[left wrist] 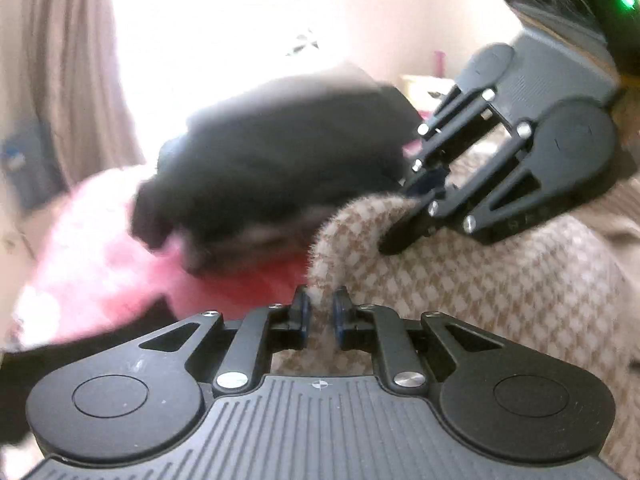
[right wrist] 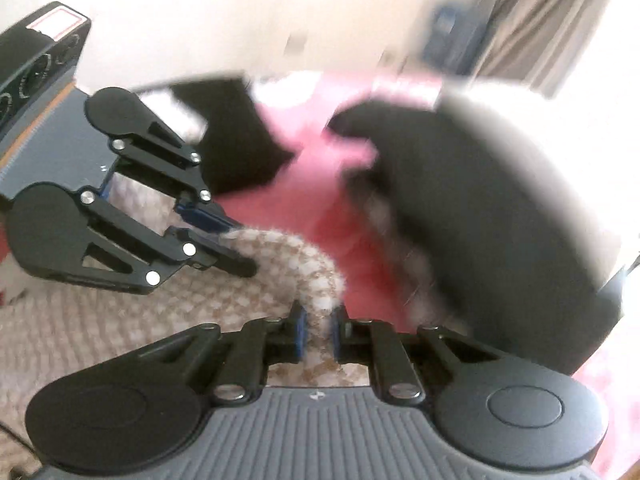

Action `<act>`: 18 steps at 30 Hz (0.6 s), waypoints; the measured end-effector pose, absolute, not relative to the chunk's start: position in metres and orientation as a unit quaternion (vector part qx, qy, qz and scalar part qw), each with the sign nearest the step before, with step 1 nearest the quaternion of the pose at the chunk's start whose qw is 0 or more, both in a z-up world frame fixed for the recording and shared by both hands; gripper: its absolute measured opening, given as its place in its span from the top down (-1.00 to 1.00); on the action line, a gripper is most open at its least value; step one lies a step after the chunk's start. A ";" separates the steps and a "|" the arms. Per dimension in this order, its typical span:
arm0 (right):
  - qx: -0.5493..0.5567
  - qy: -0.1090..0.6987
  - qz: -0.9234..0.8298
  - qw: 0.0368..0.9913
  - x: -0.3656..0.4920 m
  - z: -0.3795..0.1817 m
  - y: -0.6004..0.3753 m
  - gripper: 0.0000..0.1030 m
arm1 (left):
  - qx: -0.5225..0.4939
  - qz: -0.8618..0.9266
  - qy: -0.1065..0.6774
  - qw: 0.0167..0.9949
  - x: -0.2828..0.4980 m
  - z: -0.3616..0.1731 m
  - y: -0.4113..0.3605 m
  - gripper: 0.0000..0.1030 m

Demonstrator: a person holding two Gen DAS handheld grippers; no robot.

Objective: Fold clothes

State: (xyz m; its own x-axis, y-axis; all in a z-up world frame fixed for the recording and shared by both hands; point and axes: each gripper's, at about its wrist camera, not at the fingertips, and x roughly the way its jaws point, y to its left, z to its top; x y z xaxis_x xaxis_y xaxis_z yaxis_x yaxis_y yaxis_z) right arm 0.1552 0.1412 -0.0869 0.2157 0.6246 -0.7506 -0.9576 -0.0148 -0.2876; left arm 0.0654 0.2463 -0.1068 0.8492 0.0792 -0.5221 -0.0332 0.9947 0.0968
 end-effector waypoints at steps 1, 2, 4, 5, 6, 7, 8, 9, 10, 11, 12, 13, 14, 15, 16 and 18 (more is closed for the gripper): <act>-0.403 0.193 0.585 0.677 0.155 -0.088 0.145 0.72 | 0.044 0.043 0.276 0.959 0.070 -0.106 0.250 0.77; -0.405 0.181 0.579 0.684 0.156 -0.092 0.150 0.72 | 0.045 0.055 0.285 0.956 0.076 -0.108 0.254 0.77; -0.411 0.171 0.567 0.693 0.161 -0.112 0.161 0.72 | 0.050 0.077 0.311 0.946 0.088 -0.119 0.259 0.77; -0.413 0.171 0.561 0.697 0.164 -0.125 0.167 0.72 | 0.056 0.091 0.330 0.938 0.095 -0.128 0.260 0.77; -0.411 0.176 0.555 0.702 0.168 -0.140 0.172 0.70 | 0.058 0.099 0.351 0.929 0.101 -0.138 0.263 0.76; -0.411 0.180 0.550 0.705 0.171 -0.157 0.177 0.67 | 0.058 0.105 0.371 0.921 0.105 -0.147 0.265 0.76; -0.400 0.182 0.547 0.712 0.175 -0.167 0.179 0.60 | 0.062 0.108 0.373 0.919 0.106 -0.150 0.265 0.72; -0.380 0.183 0.545 0.725 0.179 -0.169 0.177 0.53 | 0.068 0.110 0.370 0.920 0.106 -0.151 0.263 0.72; -0.360 0.184 0.542 0.737 0.183 -0.171 0.176 0.49 | 0.074 0.112 0.369 0.920 0.105 -0.150 0.261 0.72; -0.341 0.190 0.538 0.747 0.188 -0.169 0.174 0.26 | 0.079 0.112 0.369 0.919 0.105 -0.150 0.260 0.72; -0.318 0.204 0.535 0.755 0.195 -0.161 0.170 0.06 | 0.083 0.112 0.369 0.919 0.105 -0.150 0.259 0.72; -0.284 0.226 0.536 0.762 0.203 -0.149 0.162 0.06 | 0.084 0.112 0.370 0.919 0.105 -0.150 0.259 0.72; -0.244 0.251 0.539 0.766 0.213 -0.136 0.153 0.06 | 0.082 0.113 0.370 0.918 0.105 -0.150 0.260 0.69; -0.202 0.267 0.538 0.774 0.221 -0.122 0.141 0.04 | 0.077 0.116 0.371 0.918 0.106 -0.149 0.261 0.62; -0.161 0.271 0.531 0.786 0.228 -0.107 0.126 0.00 | 0.064 0.120 0.368 0.920 0.106 -0.147 0.263 0.59; -0.084 0.282 0.510 0.808 0.239 -0.079 0.091 -0.06 | 0.025 0.125 0.358 0.925 0.102 -0.140 0.271 0.52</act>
State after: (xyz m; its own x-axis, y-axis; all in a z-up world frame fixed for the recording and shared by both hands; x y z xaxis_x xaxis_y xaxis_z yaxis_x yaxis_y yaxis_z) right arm 0.2388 0.0907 -0.0789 0.3212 0.7772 -0.5411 -0.8714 0.4663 0.1524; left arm 0.1023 0.2712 -0.1402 0.7125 0.2489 -0.6561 -0.2124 0.9676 0.1364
